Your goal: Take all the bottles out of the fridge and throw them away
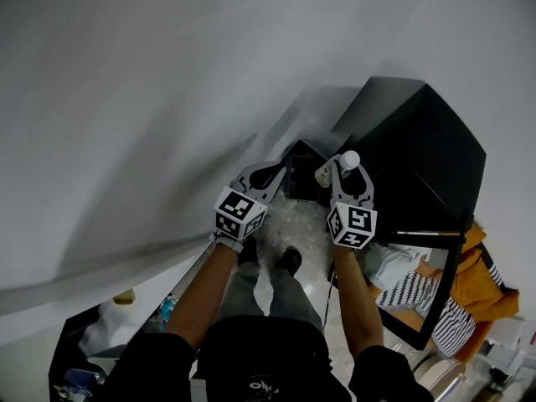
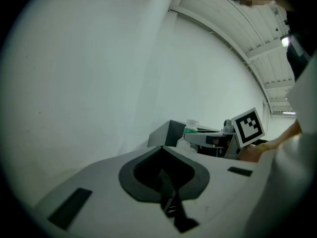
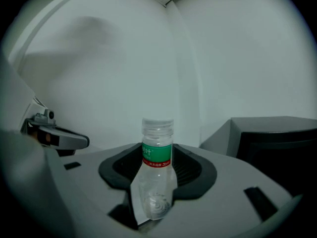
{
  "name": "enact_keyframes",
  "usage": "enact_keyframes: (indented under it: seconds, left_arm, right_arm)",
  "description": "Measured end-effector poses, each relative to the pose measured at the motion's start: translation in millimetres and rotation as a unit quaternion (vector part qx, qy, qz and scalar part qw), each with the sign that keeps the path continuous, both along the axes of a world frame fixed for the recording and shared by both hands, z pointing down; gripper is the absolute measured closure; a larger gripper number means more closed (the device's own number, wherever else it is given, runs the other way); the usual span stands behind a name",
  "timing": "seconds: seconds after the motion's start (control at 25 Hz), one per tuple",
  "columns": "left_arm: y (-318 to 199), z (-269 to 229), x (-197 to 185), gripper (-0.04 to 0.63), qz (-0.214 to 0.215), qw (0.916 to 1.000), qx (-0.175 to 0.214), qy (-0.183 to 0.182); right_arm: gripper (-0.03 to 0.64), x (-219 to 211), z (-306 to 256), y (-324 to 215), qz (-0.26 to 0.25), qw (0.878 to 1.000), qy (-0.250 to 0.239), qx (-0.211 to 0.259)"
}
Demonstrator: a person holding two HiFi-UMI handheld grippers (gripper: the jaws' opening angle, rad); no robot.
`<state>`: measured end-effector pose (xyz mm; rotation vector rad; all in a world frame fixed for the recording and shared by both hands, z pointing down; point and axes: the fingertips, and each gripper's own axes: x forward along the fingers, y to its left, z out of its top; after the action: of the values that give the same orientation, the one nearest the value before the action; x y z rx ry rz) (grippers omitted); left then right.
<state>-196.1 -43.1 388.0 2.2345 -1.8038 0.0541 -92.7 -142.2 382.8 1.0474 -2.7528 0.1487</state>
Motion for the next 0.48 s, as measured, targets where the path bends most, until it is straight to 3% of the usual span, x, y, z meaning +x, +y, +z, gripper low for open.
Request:
enact_keyframes:
  seconds: [0.48]
  left_arm:
    - [-5.5, 95.0, 11.3, 0.589, -0.031, 0.998, -0.051, 0.021]
  right_arm:
    - [0.423, 8.2, 110.1, -12.4, -0.033, 0.997, 0.026, -0.059]
